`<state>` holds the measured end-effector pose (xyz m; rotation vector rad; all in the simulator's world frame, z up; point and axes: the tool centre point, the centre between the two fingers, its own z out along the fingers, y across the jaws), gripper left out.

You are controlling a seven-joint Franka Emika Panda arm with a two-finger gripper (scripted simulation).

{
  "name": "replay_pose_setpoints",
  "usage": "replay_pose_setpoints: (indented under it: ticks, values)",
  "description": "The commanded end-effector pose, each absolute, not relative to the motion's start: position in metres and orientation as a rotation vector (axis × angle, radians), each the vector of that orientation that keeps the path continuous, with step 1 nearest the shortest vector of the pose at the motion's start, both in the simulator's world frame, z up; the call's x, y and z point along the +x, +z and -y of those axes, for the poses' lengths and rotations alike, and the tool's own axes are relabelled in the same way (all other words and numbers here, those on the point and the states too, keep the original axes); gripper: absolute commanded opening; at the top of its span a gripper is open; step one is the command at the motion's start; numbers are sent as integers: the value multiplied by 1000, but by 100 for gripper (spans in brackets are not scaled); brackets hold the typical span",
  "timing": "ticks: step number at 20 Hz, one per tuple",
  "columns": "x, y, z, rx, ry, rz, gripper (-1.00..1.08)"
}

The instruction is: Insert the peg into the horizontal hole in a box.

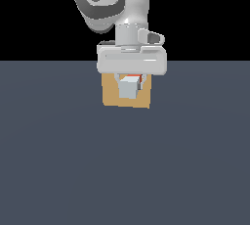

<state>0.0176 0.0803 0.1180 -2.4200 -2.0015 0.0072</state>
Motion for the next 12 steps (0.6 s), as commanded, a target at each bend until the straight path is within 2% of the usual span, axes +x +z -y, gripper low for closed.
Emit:
replay_pose_setpoints:
  ticks: [1,6,12]
  values:
    - [22,121,-105,-2417,-3,2008,-100]
    - [29,122,-136,-2418,-4,2009,-100]
    - [32,122,-148,-2418,-5,2009,-100]
